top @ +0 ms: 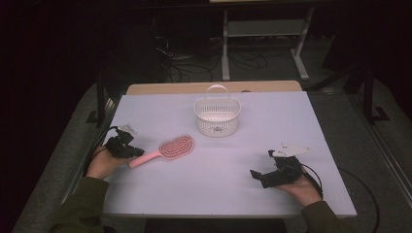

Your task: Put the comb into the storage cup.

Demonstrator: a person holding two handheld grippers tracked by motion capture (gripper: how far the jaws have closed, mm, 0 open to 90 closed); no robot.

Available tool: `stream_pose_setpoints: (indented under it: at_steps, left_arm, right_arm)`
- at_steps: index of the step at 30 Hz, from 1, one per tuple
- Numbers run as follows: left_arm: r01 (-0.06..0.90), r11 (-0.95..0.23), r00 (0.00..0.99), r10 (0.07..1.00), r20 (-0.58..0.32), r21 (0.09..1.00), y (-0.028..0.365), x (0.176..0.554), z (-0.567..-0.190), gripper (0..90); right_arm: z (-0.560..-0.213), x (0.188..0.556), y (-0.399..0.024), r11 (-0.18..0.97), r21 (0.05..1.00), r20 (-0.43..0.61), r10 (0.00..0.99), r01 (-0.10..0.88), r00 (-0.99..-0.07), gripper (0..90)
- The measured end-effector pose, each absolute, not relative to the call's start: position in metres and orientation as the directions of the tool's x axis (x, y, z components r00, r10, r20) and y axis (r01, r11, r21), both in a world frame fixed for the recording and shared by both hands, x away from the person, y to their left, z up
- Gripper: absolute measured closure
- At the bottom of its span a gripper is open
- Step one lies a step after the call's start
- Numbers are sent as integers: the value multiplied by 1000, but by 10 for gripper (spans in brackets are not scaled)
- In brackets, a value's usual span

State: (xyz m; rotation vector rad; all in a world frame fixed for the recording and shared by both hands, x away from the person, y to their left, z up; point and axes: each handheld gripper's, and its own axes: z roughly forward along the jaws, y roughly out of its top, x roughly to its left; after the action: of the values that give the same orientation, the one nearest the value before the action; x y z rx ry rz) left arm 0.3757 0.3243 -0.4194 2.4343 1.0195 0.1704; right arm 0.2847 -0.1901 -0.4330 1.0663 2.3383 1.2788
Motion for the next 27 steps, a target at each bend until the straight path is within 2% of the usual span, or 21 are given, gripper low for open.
stream_pose_setpoints:
  at_steps: [18,24,27]
  left_arm:
    - [643,-569,711,692,-123,513,330,343,-419,900]
    - [632,-528,697,707,-118,568,332,344,-412,900]
    - [620,-510,698,706,-121,597,331,341,-405,833]
  right_arm:
    - [-433,285,-190,340,814,104,713,471,-693,0]
    - [-433,285,-191,340,814,104,713,472,-693,0]
    - [-433,284,-191,340,812,104,714,473,-692,0]
